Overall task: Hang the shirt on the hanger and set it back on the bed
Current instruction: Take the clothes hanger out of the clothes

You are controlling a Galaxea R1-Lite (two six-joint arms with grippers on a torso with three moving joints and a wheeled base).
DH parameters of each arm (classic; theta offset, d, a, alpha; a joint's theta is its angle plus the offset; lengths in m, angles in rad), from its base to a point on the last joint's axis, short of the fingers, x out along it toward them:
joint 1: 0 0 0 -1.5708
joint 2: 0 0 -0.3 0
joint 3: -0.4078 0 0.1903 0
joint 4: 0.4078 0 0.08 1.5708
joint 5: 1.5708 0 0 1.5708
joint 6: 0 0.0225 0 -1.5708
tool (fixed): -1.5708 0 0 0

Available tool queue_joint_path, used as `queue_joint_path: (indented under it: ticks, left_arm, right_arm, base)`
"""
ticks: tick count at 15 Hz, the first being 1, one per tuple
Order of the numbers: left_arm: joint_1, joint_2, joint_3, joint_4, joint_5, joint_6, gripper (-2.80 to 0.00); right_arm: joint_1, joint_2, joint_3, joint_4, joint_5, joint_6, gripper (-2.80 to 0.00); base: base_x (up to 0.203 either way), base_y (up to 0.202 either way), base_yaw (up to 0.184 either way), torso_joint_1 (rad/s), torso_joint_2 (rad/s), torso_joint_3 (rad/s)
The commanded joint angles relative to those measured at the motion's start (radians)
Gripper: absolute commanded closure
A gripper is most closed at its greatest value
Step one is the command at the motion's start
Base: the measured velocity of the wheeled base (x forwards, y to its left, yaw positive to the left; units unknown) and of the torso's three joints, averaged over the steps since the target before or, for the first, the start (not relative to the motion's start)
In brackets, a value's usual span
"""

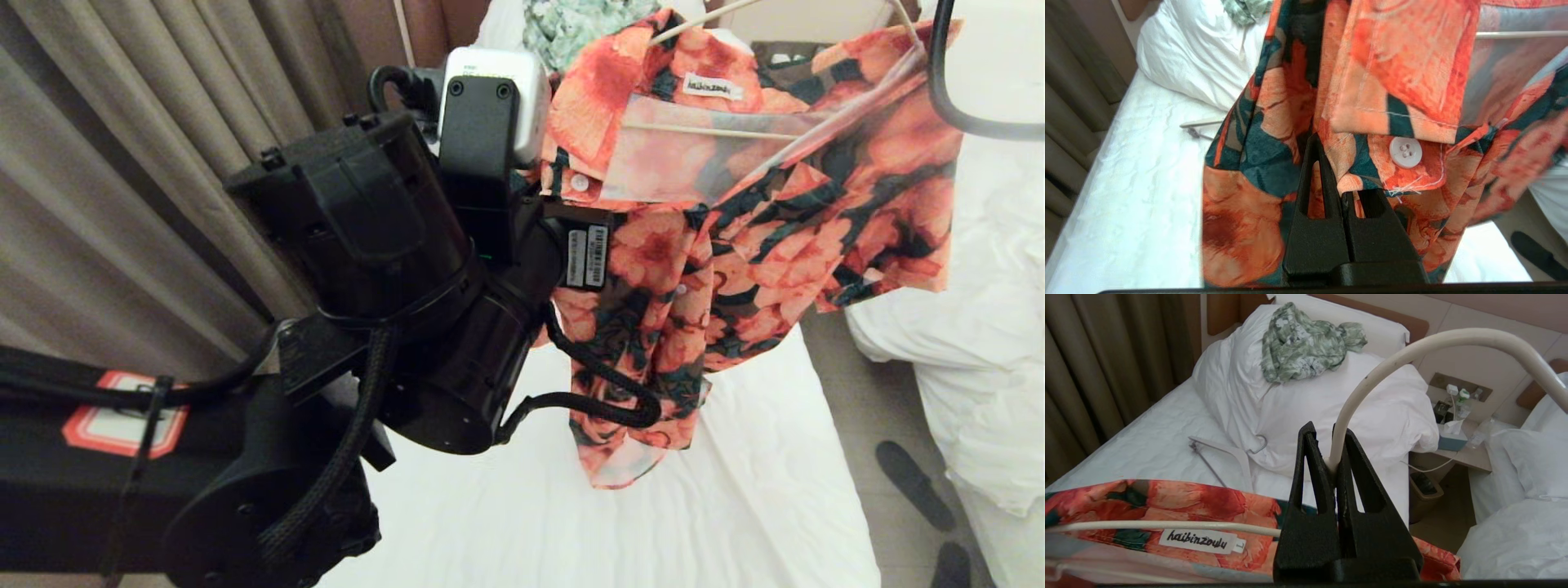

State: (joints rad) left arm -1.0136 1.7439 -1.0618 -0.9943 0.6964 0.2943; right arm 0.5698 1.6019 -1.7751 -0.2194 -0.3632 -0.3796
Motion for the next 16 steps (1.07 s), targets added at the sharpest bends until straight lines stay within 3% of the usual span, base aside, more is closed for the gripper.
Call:
queue_joint_path:
  ticks: [1,8,14,15,16]
  left_arm:
    - [0.001,-0.006,0.009,-0.003,0.003,-0.009,0.0]
    - [0.033,0.04,-0.006,0.002,-0.002,-0.01,0.0]
    - [-0.003,0.04,-0.149,0.08,0.0,-0.008,0.0]
    - [-0.005,0.039,-0.147,0.08,0.0,-0.008,-2.8]
    - [-0.005,0.039,-0.145,0.08,0.0,-0.007,-2.8]
  right_arm:
    - [-0.003,0.003,-0.003,-0.002,-0.002,-0.002,0.0]
    - [-0.031,0.012,-0.069,0.006,0.001,-0.002,0.0]
    - [-0.025,0.012,-0.056,0.006,0.001,-0.002,0.0]
    - [-0.025,0.012,-0.056,0.006,0.001,-0.002,0.0]
    - [-0.027,0.012,-0.056,0.006,0.0,-0.002,0.0]
  base:
    - [0.0,0.0,0.0,0.0,0.0,0.0]
    - [0.0,0.0,0.0,0.0,0.0,0.0]
    - [0.0,0.0,0.0,0.0,0.0,0.0]
    - [0.0,0.0,0.0,0.0,0.0,0.0]
    - [0.0,0.0,0.0,0.0,0.0,0.0]
